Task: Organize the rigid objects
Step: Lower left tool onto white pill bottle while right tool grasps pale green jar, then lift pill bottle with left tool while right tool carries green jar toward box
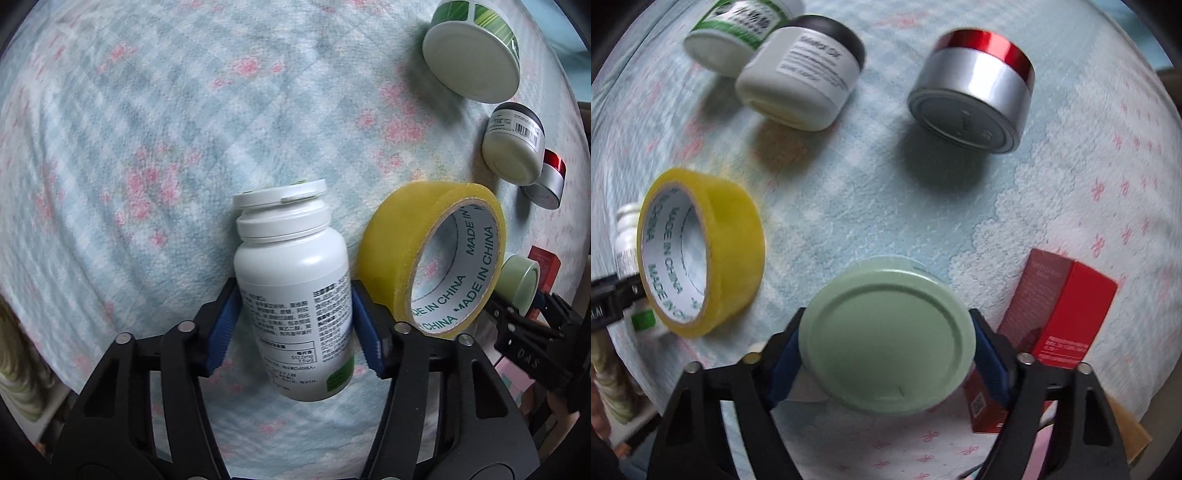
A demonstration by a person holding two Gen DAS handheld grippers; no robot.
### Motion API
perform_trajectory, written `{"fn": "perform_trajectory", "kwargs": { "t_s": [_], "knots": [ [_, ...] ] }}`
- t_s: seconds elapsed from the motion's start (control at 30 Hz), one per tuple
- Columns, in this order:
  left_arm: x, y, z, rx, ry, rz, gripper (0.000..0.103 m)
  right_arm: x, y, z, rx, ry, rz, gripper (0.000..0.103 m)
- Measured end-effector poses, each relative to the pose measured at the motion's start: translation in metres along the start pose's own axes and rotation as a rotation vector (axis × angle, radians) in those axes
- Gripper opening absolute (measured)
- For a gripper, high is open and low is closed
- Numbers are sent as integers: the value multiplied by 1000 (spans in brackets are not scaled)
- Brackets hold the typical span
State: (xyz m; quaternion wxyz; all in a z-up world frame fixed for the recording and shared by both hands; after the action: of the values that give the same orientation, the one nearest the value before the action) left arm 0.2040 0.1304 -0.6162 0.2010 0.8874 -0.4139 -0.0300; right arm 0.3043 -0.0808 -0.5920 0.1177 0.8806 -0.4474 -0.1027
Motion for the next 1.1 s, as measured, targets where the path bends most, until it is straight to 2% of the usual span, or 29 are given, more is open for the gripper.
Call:
{"fn": "perform_trajectory", "kwargs": {
  "t_s": [0.07, 0.4, 0.5, 0.7, 0.93, 1.1],
  "knots": [
    [2, 0, -3, 0, 2, 1, 50, 1, -2, 1, -2, -14, 17, 67],
    [5, -2, -8, 36, 55, -11, 48, -2, -5, 4, 4, -14, 34, 66],
    [4, 0, -13, 63, 59, -3, 48, -2, -2, -7, 14, -4, 33, 66],
    [-8, 9, -43, 133, 72, 21, 48, -8, 8, -28, 56, 6, 45, 66],
    [-21, 31, -90, 216, 110, 53, 48, -15, 29, -71, 145, 3, 73, 66],
    [-17, 53, -125, 287, 94, 135, 48, -20, 57, -108, 213, -34, 127, 66]
  ]
}}
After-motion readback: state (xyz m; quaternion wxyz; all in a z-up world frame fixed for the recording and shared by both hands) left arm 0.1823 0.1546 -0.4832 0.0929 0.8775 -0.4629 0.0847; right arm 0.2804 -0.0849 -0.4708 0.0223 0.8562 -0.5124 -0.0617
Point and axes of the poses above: each gripper's, at about its wrist camera, not at the fingertips, and z roughly the way its jaws point, x to its right, y to its underside, the point moved 9 cm from there along z, roughly the way its jaws point, and after that the axes turned 13 degrees about -x, right-handed, at the moved point
